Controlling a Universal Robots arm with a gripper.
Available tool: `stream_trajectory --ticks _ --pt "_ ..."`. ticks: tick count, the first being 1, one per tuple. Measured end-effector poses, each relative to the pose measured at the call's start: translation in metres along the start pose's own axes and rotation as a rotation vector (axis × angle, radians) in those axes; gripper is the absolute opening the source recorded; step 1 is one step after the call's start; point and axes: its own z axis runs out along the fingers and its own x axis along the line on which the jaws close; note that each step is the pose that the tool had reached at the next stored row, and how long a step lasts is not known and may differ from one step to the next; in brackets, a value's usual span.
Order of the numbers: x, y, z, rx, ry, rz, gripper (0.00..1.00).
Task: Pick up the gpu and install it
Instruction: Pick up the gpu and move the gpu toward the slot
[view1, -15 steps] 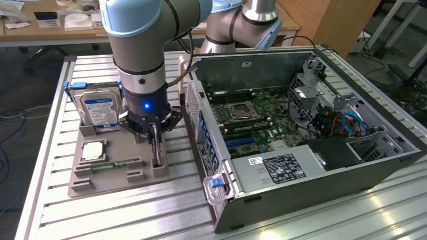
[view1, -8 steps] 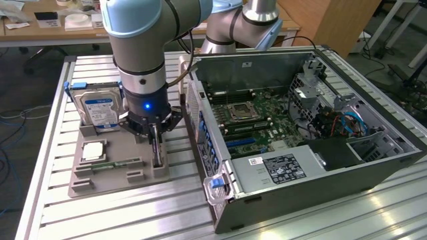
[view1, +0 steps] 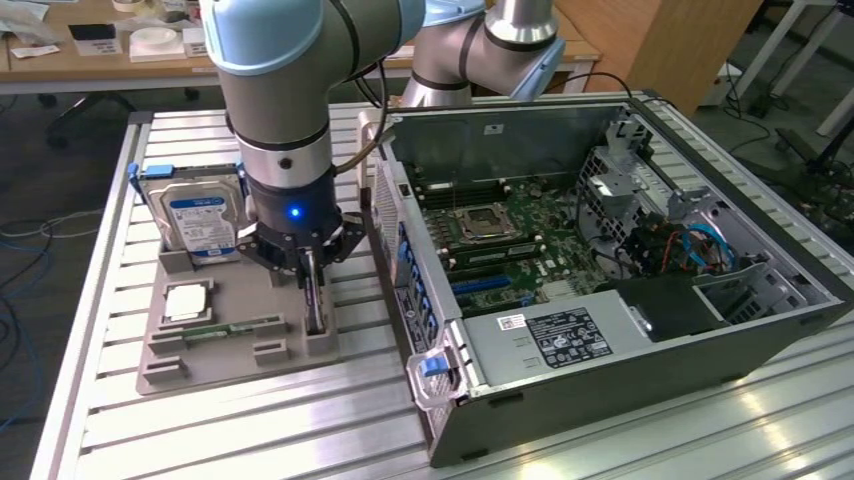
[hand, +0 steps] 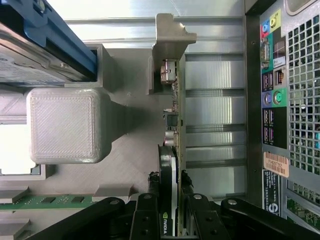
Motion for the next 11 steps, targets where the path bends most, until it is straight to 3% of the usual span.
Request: stream_trajectory --ticks 5,11 --pt "0.0 0.0003 -0.0066 0.0002 0.0 0.0 0.26" --pt "-0.001 0.001 -0.0216 0.0001 0.0 0.0 0.26"
